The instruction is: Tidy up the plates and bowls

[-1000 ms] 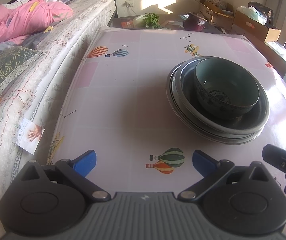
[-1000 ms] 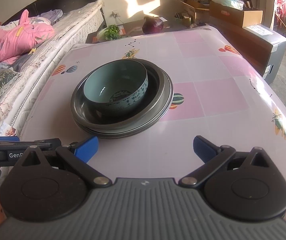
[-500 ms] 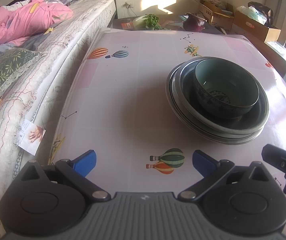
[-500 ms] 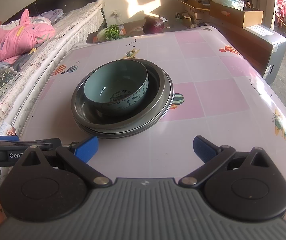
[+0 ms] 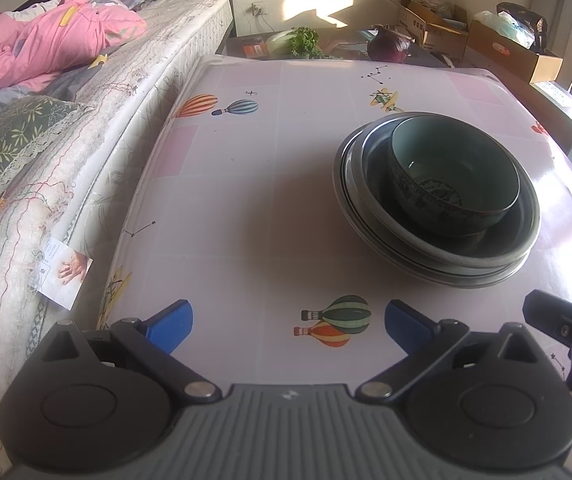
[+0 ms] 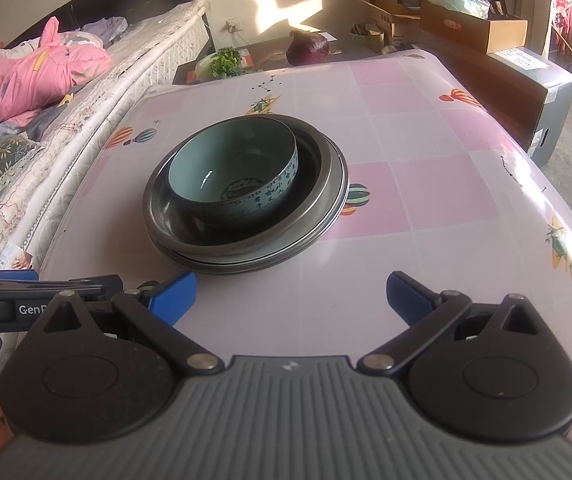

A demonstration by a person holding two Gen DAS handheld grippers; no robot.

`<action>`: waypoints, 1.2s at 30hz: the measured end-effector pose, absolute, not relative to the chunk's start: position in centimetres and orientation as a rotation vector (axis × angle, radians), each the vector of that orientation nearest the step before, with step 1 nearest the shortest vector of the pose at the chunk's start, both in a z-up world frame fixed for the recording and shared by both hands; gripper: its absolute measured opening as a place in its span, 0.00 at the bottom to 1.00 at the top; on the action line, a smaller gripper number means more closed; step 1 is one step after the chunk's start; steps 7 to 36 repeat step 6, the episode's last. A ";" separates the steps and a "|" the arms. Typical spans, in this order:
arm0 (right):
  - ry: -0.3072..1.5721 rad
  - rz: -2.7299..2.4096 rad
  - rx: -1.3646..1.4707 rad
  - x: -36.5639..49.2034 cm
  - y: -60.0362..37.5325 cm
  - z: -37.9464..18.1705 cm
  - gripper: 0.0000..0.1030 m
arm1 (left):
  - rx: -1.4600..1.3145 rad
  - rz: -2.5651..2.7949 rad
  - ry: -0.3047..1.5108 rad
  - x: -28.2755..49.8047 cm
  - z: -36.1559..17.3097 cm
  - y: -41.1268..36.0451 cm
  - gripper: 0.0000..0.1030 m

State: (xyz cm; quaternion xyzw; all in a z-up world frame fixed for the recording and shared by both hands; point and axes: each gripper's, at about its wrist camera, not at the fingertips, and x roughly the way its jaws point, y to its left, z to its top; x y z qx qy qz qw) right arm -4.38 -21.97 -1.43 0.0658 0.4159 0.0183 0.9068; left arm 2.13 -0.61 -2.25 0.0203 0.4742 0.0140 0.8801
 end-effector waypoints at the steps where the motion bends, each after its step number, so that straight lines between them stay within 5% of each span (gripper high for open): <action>1: 0.860 0.038 0.136 -4.4 -21.9 -1.5 0.99 | 0.042 0.029 0.989 2.1 -2.2 -0.5 1.00; 36: 0.860 0.039 0.136 -4.4 -21.9 -1.5 0.99 | 0.040 0.034 0.991 2.1 -2.2 -0.4 1.00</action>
